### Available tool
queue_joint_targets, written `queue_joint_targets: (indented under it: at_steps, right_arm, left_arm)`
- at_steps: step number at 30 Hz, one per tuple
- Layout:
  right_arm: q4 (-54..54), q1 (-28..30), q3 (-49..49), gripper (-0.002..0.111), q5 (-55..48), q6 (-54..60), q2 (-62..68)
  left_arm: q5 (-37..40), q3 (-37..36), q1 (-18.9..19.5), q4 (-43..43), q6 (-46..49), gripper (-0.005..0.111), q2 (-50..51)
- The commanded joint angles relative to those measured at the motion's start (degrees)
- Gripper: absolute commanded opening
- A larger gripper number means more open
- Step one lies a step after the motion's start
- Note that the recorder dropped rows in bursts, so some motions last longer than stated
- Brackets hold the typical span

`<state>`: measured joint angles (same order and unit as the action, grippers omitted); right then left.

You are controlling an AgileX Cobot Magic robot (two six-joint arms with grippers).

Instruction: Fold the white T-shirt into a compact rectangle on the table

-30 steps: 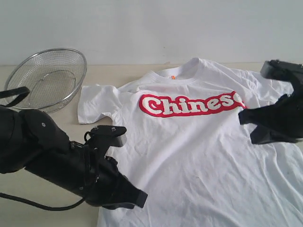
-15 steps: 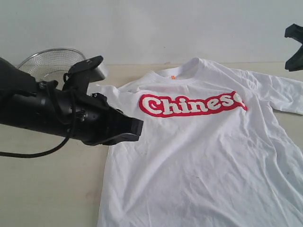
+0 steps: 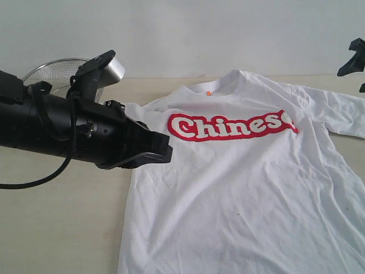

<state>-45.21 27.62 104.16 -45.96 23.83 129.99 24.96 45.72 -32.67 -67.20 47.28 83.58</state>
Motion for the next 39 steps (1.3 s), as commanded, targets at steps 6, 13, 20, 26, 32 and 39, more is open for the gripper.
queue_joint_targets:
  at_steps: [6, 13, 20, 26, 32, 39]
  right_arm:
    - [0.45, 3.14, 15.3, 0.062, -4.33, -1.26, 12.42]
    - [5.23, 5.87, 17.86, 0.062, -3.84, -1.01, 14.13]
    - [4.93, 6.04, 17.76, 0.062, -6.91, 0.1, 16.58]
    - [3.54, 5.83, 17.76, 0.062, -9.24, 1.17, 18.29]
    - [3.41, 5.83, 17.76, 0.044, -10.65, 3.15, 18.63]
    - [3.58, 5.83, 17.76, 0.03, -10.79, 3.87, 18.63]
  left_arm:
    - [1.43, 0.17, 0.09, -0.3, 1.76, 0.004, -0.52]
    - [1.43, 0.17, 0.09, -0.3, 2.45, 0.004, -0.52]
    - [1.42, 0.17, 0.09, -0.3, 2.44, 0.004, -0.52]
    - [1.42, 0.17, 0.09, -0.3, 2.44, 0.004, -0.52]
    - [0.9, 0.17, 0.09, -0.75, 2.44, 0.004, -0.52]
    - [0.5, 0.17, 0.09, -0.91, 2.65, 0.004, -0.52]
